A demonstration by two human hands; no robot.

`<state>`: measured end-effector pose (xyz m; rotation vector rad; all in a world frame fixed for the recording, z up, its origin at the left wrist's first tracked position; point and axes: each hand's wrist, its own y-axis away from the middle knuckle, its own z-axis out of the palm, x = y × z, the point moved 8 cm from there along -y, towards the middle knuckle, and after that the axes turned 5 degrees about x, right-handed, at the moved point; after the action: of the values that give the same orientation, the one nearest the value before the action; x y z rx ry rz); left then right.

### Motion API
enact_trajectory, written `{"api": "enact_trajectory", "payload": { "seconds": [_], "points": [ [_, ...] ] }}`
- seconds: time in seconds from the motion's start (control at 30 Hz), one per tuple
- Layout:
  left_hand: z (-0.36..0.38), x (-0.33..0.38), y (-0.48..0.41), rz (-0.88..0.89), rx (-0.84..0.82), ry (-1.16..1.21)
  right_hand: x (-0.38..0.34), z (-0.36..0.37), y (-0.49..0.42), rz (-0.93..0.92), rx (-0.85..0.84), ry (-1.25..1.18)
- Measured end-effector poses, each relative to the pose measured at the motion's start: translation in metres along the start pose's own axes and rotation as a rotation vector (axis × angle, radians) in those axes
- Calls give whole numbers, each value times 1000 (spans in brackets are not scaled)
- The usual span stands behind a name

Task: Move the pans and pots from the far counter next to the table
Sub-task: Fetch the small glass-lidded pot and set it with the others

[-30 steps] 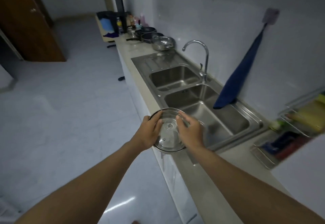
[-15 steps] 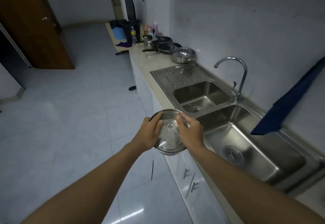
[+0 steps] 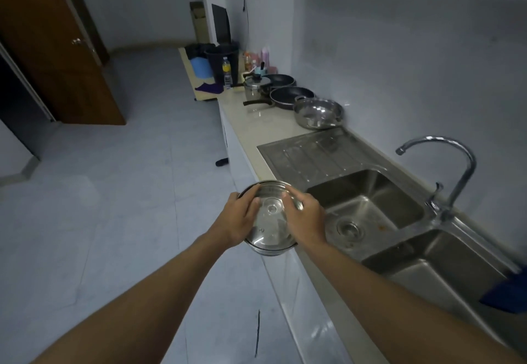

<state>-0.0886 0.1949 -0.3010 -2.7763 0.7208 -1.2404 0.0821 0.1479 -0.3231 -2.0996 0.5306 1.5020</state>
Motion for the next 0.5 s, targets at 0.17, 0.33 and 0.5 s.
{"api": "enact_trajectory", "payload": {
  "seconds": [0.17, 0.33, 0.5],
  "points": [
    [-11, -28, -68, -9, 22, 0, -3, 44, -62, 7, -28, -3],
    [-18, -66, -142, 2, -4, 23, 4, 93, -127, 27, -8, 49],
    [-33, -105, -227, 77, -39, 21, 2, 146, -192, 13, 70, 29]
  ]
}}
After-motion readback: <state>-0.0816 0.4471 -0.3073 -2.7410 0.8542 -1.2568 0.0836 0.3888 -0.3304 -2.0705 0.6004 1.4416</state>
